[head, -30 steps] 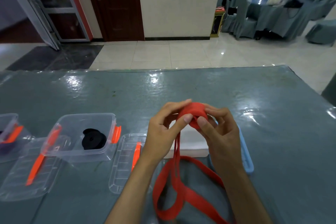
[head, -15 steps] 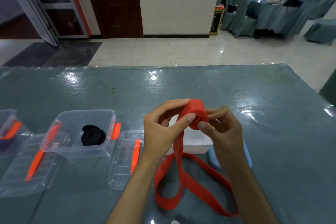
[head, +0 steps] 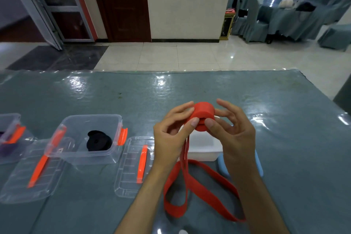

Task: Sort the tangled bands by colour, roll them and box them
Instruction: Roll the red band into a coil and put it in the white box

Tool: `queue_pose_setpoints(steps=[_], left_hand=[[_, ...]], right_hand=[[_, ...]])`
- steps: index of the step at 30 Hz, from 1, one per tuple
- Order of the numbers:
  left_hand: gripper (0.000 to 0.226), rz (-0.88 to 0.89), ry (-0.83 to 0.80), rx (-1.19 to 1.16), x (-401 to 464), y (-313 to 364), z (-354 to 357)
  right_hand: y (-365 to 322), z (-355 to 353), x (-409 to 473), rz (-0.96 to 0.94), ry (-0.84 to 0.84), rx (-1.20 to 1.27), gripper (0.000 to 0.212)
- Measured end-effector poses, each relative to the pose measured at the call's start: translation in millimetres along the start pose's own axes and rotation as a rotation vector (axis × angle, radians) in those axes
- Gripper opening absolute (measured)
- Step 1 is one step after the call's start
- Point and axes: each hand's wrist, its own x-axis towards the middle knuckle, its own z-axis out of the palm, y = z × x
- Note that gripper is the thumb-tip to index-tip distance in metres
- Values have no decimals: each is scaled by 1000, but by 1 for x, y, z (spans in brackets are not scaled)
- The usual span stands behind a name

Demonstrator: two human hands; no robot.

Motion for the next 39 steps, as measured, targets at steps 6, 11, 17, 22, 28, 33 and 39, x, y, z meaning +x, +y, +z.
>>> queue_pose_setpoints(steps=[6,11,17,22,28,33,39], left_hand=[[36,0,-28,37,0,10,-2],[29,43,31,-15,-9,7,9],[29,21,40,24,-4,13,10],[26,25,16,-22,-5,17,8],[30,49,-26,63,3,24,4],[22,83,9,39,4,23,2],[36,88,-170,183,9,28,-10]], right_hand=[[5,-1,-4,-18,15,52,28],[4,3,-7,-77,69,66,36],[6,1,-4,-47,28,108,37],[-1,-6,0,-26,-19,26,39],[0,-4,6,-3,-63,84,33],[-8,-4,8,9,-125,43,37],[-3,1,3,-13,-68,113,36]])
